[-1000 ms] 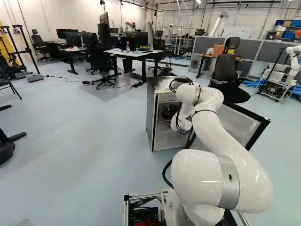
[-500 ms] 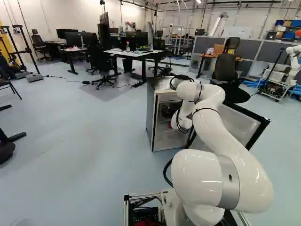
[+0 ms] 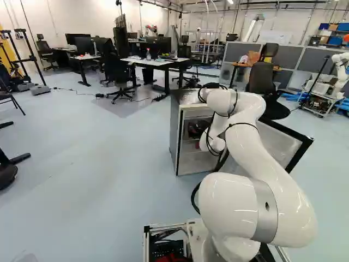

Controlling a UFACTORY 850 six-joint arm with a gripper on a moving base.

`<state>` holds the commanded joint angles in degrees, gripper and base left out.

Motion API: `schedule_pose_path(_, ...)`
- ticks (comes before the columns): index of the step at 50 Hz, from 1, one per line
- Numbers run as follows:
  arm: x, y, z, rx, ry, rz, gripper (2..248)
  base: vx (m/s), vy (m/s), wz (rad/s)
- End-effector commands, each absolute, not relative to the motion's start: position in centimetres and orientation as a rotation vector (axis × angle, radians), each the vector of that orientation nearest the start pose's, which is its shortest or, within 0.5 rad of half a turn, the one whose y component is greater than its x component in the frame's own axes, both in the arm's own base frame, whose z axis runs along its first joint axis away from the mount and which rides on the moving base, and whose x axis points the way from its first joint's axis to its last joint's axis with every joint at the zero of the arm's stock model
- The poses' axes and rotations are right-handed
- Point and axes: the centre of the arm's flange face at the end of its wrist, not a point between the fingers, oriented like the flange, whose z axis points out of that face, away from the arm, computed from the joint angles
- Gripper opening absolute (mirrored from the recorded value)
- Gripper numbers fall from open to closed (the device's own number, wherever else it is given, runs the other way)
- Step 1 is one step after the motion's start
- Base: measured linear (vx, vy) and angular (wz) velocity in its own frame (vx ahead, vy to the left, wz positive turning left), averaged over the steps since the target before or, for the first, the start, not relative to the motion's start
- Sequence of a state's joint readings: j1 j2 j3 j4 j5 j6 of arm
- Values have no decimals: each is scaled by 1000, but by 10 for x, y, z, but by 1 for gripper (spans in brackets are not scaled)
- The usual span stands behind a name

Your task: Grab a drink from the fridge

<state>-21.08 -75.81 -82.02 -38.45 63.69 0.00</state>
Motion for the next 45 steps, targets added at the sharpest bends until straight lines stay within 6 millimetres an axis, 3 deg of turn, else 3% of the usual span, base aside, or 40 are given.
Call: schedule_pose_path(45, 530, -183, 95, -2570, -253, -1612, 99, 0, 0, 0)
